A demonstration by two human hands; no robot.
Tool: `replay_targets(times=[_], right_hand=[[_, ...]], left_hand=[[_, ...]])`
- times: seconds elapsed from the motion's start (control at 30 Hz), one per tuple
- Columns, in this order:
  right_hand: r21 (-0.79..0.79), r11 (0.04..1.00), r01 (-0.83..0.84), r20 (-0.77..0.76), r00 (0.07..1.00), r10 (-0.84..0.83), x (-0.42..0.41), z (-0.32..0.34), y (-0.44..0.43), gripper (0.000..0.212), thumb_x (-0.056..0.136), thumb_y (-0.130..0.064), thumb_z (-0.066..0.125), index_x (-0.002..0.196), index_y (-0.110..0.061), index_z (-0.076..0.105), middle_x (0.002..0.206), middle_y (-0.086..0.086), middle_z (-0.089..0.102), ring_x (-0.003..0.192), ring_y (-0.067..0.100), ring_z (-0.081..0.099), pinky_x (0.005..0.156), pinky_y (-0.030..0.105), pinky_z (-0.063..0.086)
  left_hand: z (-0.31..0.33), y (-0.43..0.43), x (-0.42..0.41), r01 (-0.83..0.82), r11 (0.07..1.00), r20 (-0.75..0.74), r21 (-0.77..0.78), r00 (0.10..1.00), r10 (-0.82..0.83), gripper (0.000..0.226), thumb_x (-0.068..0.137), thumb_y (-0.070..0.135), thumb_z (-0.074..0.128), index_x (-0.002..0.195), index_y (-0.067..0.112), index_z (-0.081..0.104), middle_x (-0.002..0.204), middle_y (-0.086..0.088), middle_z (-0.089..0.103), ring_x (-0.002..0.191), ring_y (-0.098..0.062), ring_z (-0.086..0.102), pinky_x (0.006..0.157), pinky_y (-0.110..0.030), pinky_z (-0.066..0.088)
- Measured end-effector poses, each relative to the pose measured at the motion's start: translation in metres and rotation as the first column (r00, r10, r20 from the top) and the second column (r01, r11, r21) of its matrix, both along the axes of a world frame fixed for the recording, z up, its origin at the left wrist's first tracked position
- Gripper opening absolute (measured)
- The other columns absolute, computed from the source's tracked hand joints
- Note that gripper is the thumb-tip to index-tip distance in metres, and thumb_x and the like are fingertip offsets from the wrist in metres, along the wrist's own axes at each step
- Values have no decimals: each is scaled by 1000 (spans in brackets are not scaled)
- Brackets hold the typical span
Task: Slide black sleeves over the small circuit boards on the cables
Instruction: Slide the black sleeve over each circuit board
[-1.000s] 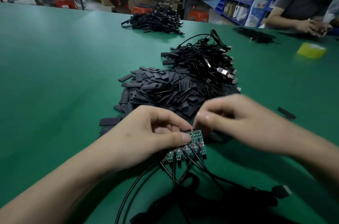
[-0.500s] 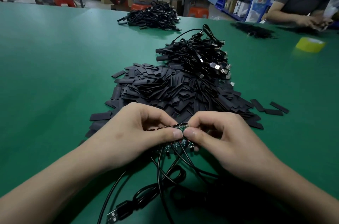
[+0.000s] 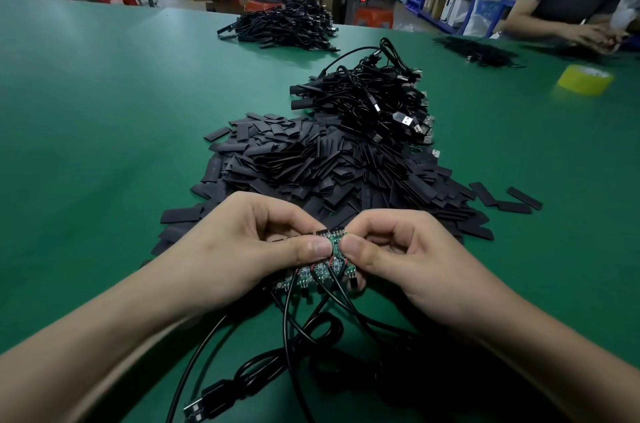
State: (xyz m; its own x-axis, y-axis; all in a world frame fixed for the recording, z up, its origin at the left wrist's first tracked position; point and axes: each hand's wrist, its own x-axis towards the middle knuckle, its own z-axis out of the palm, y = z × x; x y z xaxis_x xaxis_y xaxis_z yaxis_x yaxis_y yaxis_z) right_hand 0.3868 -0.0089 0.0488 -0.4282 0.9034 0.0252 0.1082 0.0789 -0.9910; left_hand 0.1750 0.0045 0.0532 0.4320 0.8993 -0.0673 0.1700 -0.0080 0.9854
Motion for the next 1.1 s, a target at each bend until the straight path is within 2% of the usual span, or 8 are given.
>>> replay_targets(times=[0.13, 0.3, 0.47, 0.6, 0.67, 0.83, 0.97, 1.1], right_hand=[[-45, 999, -19, -43, 999, 17, 0, -3, 0, 17, 86, -23, 65, 81, -7, 68, 66, 4, 64, 60, 10, 58, 62, 14, 46], [-73, 997, -26, -51, 998, 22, 0, -6, -1, 14, 87, -24, 66, 81, -11, 69, 68, 7, 65, 62, 12, 60, 64, 16, 48], [-82, 996, -33, -57, 998, 29, -1, -4, -1, 16, 87, -22, 65, 82, -7, 67, 68, 8, 65, 61, 13, 60, 64, 16, 49], [-80, 996, -47, -61, 997, 42, -2, -2, -2, 14, 87, -21, 63, 80, -10, 67, 68, 7, 66, 61, 12, 62, 65, 16, 50], [-90, 995, -48, -77, 996, 41, -2, -2, -1, 13, 88, -22, 64, 79, -13, 68, 67, 6, 67, 61, 11, 63, 65, 15, 50], [-70, 996, 57, -76, 995, -62, -1, -5, 1, 16, 87, -25, 66, 78, -14, 71, 67, 6, 69, 61, 10, 65, 63, 15, 51], [76, 979, 187, -106, 978, -179, 1, -3, 1, 17, 86, -28, 67, 77, -15, 73, 73, 11, 73, 65, 16, 70, 63, 23, 56], [215, 945, 246, -156, 964, -215, 2, 6, -2, 19, 90, -29, 69, 82, -13, 73, 77, 11, 74, 69, 21, 74, 62, 28, 60]], left_hand=[[-1, -1, 1, 4, 999, 9, -32, 1000, -3, 26, 70, 29, 78, 89, 11, 80, 82, -19, 75, 74, -25, 55, 69, -26, 45], [0, -1, 1, 2, 998, -2, -70, 1000, -2, 24, 73, 22, 78, 90, 6, 79, 92, -29, 73, 80, -30, 58, 81, -44, 41], [0, -1, 0, 20, 997, -2, -78, 1000, -20, 26, 71, 23, 77, 90, 5, 79, 91, -26, 75, 79, -29, 61, 74, -33, 48], [-1, -1, 1, 21, 997, 33, -74, 999, -19, 25, 73, 19, 76, 91, 2, 78, 94, -30, 73, 83, -34, 61, 86, -47, 44], [-1, 0, 1, 29, 998, 38, -62, 999, -26, 23, 74, 19, 76, 91, 3, 78, 94, -28, 74, 84, -31, 64, 86, -40, 50], [-2, 0, 0, -5, 1000, 78, -23, 997, 7, 23, 70, 27, 79, 87, 11, 80, 86, -15, 77, 74, -15, 68, 69, -17, 55], [-1, 0, -1, -80, 992, 58, 96, 995, 75, 18, 72, 30, 79, 84, 17, 81, 75, -2, 76, 64, -4, 63, 61, -10, 48], [-1, -1, -2, -115, 981, 61, 157, 992, 107, 18, 74, 35, 83, 84, 20, 80, 76, -3, 75, 64, -8, 61, 61, -13, 48]])
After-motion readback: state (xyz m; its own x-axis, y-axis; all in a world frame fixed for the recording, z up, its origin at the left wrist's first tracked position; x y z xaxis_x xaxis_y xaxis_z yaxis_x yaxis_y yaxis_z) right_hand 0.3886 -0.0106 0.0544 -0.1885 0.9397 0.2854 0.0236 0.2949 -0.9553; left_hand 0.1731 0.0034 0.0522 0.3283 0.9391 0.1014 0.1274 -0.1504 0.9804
